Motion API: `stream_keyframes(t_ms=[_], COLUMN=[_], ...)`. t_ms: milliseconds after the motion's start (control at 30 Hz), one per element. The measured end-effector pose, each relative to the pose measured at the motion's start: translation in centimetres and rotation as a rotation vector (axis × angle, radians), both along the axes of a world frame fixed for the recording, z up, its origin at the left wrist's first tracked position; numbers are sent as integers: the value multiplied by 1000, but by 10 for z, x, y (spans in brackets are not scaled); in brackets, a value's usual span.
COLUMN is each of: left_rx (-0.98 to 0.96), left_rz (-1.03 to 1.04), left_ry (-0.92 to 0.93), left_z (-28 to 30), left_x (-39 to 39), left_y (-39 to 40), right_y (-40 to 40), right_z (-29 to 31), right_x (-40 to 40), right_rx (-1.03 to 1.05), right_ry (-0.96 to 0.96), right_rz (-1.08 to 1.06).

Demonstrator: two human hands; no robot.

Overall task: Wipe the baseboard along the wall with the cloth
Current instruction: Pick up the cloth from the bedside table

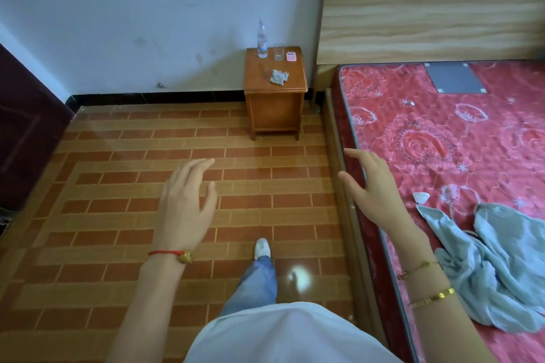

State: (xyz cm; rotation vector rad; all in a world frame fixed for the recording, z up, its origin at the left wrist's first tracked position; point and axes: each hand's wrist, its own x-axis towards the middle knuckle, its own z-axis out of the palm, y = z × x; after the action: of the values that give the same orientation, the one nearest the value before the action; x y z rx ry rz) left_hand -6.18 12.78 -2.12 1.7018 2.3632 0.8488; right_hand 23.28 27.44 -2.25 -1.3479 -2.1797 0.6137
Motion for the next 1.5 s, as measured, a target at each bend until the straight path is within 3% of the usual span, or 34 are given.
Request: stream_keyframes(t_ms=[533,867,1200,1500], left_rx=[19,37,82,55], left_rz=[-77,-119,-78,22], left_ry=[23,43,26,-15], left_z=[17,-23,-31,-74], left_x=[-144,-193,-240,-289], left_y=[268,432,655,778], right_y=[243,401,635,781], right_z=[5,-41,-49,-86], right_x=[-143,-193,-258,-327], right_rx=[-28,-98,-110,-159], right_ry=[25,14,-17,-57], right_rz=[-72,-82,-18,32])
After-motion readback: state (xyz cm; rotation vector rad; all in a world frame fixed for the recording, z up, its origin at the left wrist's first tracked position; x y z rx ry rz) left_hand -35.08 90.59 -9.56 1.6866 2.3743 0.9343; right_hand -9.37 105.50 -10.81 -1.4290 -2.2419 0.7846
